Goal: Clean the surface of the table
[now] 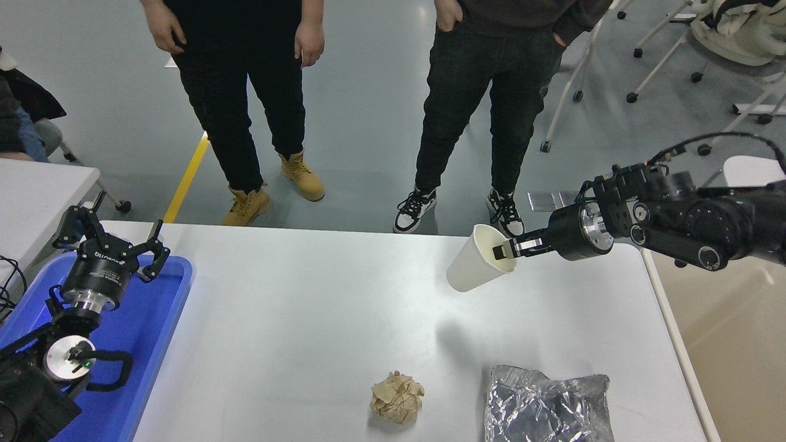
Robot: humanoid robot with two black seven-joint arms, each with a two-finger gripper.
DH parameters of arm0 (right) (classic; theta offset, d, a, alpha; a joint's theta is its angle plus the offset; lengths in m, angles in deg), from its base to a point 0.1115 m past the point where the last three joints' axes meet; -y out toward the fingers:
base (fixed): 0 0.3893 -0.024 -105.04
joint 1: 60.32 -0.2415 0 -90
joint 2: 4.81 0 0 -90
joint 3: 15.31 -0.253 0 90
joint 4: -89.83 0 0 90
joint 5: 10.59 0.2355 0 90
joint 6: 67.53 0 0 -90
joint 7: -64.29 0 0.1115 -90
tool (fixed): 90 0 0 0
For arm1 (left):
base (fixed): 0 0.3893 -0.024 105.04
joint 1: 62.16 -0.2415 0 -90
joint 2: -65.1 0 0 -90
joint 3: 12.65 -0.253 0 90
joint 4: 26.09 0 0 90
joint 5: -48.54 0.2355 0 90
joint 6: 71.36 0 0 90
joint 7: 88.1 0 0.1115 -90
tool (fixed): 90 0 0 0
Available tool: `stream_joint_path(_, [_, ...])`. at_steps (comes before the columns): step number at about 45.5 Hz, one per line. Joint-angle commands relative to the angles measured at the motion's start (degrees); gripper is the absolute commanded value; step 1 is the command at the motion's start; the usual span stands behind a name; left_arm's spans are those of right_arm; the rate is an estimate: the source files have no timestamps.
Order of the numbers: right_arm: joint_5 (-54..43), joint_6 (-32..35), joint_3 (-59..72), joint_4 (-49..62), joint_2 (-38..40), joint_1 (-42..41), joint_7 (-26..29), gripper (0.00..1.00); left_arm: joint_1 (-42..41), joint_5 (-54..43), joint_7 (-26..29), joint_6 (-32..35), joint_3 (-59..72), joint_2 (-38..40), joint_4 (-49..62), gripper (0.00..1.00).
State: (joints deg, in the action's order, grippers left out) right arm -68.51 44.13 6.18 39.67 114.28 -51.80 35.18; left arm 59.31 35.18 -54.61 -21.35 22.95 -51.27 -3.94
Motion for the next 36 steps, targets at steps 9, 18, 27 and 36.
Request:
stream_joint_path(9, [10.53, 4.71, -10.15, 0.67, 10.37, -1.14, -0.24, 0.00, 0.00, 0.00, 0.00, 0.00, 0.00, 0.00, 0.00, 1.00])
stream_joint_path(18, [18.18, 4.71, -11.56, 4.80, 13.10, -0.79, -0.24, 0.00, 0.00, 0.00, 0.00, 0.00, 0.00, 0.00, 0.00, 1.00])
stream_joint_path(27, [23.19, 4.71, -11.56, 8.41, 14.59, 1.31, -0.24, 0.00, 0.00, 0.00, 0.00, 0.00, 0.00, 0.00, 0.00, 1.00])
stream_joint_path(36, [23.20, 4.88, -11.12, 13.68, 15.21, 3.51, -0.24, 0.00, 0.00, 0.00, 0.00, 0.00, 0.00, 0.00, 0.00, 1.00])
